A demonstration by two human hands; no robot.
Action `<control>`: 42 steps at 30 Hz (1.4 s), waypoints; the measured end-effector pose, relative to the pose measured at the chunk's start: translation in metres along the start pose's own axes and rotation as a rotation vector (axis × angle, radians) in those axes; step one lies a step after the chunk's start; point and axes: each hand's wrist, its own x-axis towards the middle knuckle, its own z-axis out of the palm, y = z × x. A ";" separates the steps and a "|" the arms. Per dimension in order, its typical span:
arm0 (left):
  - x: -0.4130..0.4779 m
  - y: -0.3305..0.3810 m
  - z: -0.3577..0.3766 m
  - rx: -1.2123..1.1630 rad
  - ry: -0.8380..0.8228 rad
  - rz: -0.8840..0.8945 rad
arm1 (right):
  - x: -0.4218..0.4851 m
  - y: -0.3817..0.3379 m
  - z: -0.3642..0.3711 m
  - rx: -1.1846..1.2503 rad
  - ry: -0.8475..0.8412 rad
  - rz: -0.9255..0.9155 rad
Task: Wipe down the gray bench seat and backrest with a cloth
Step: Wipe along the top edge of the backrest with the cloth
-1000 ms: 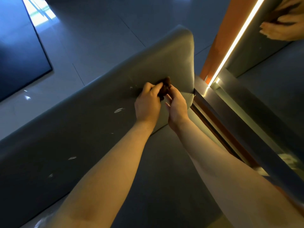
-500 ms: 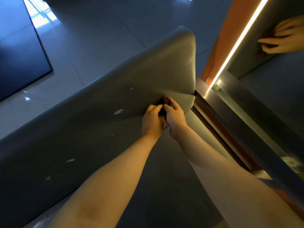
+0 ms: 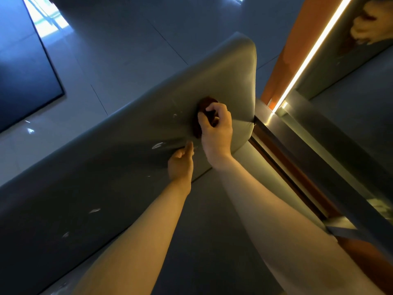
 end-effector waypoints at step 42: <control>0.010 -0.015 0.009 1.200 -0.108 0.993 | 0.000 0.073 -0.057 0.214 0.236 0.634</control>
